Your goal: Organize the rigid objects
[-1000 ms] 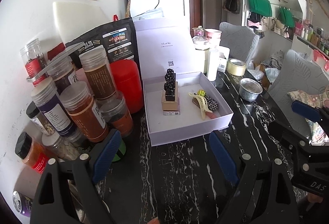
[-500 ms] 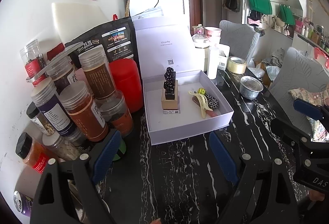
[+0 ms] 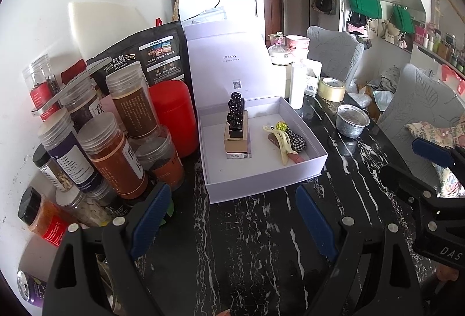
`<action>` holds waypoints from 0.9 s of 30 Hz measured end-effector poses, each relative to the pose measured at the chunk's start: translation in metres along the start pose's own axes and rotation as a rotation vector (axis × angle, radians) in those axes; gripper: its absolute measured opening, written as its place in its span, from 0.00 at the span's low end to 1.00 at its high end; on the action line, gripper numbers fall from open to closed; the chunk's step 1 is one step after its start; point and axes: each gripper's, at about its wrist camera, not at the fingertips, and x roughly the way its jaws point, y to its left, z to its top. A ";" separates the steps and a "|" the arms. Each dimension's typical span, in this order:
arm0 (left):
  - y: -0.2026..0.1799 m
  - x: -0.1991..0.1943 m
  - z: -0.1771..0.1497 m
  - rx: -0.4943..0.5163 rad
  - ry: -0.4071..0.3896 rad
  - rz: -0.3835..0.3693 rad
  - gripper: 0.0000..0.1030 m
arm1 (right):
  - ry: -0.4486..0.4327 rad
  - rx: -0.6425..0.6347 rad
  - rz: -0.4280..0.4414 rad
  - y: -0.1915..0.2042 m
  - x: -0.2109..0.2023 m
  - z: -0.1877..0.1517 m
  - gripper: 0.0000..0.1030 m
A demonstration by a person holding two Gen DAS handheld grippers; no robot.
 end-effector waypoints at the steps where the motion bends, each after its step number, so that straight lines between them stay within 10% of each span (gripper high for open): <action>1: 0.000 0.000 0.000 0.001 0.001 0.001 0.86 | 0.000 0.000 -0.002 -0.001 0.000 0.000 0.77; 27: -0.003 0.012 -0.002 0.008 0.031 0.011 0.86 | 0.015 0.001 -0.018 -0.003 0.005 -0.002 0.77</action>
